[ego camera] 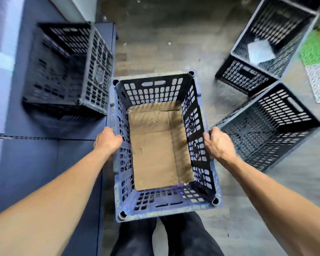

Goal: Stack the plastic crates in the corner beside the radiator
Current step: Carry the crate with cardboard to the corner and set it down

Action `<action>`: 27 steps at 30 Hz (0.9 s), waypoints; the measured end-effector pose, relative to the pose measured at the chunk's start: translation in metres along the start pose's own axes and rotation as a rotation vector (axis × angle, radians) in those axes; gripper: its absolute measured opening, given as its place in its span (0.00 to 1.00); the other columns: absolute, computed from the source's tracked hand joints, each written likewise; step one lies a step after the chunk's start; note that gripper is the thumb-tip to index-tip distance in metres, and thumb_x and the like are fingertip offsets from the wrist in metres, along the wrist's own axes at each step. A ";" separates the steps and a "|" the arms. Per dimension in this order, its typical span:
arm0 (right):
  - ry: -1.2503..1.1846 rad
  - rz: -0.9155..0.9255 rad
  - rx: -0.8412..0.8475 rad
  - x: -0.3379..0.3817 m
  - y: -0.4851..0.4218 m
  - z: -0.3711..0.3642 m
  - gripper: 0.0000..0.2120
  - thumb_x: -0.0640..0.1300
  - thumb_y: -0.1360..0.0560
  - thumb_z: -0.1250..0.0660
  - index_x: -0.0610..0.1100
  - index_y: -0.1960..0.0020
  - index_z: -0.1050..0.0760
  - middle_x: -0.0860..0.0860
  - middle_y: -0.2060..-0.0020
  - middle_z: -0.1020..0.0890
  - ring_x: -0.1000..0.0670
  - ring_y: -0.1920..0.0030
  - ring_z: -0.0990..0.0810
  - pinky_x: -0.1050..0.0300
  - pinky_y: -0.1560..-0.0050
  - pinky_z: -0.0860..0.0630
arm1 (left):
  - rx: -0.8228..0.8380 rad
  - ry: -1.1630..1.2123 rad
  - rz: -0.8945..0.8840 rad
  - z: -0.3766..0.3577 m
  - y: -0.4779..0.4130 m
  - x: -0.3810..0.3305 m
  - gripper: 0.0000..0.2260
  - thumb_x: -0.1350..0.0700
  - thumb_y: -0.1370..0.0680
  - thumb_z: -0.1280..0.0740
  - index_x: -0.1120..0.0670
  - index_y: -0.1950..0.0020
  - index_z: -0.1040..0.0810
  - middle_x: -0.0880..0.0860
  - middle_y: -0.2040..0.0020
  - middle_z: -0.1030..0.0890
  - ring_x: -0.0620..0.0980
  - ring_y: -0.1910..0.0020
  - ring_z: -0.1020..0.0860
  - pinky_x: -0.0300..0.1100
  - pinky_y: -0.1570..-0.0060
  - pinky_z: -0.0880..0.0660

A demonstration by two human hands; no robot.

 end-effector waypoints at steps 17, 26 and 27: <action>-0.075 0.029 -0.239 0.101 0.042 0.193 0.15 0.50 0.22 0.45 0.40 0.57 0.29 0.38 0.57 0.18 0.43 0.61 0.22 0.46 0.56 0.23 | -0.214 0.138 -0.207 0.194 0.078 -0.076 0.15 0.52 0.20 0.38 0.54 0.63 0.38 0.51 0.69 0.37 0.52 0.72 0.36 0.42 0.71 0.41; -0.039 -0.035 -0.352 0.162 0.048 0.251 0.13 0.49 0.23 0.43 0.45 0.64 0.34 0.45 0.66 0.26 0.47 0.66 0.29 0.53 0.65 0.32 | -0.179 0.190 -0.296 0.278 0.058 -0.104 0.14 0.54 0.19 0.39 0.63 0.56 0.23 0.57 0.70 0.27 0.55 0.73 0.28 0.41 0.71 0.43; -0.039 -0.039 -0.361 0.167 0.047 0.253 0.13 0.50 0.23 0.43 0.46 0.64 0.35 0.45 0.65 0.26 0.47 0.66 0.30 0.54 0.65 0.33 | -0.180 0.187 -0.310 0.285 0.055 -0.106 0.13 0.54 0.19 0.39 0.62 0.56 0.23 0.55 0.71 0.29 0.54 0.74 0.30 0.41 0.72 0.43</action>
Point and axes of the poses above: each hand's wrist, its own y-axis away from the middle knuckle, its own z-axis out of the back of the hand, x = y × z, the point moved 4 cm from there along -y, towards the middle knuckle
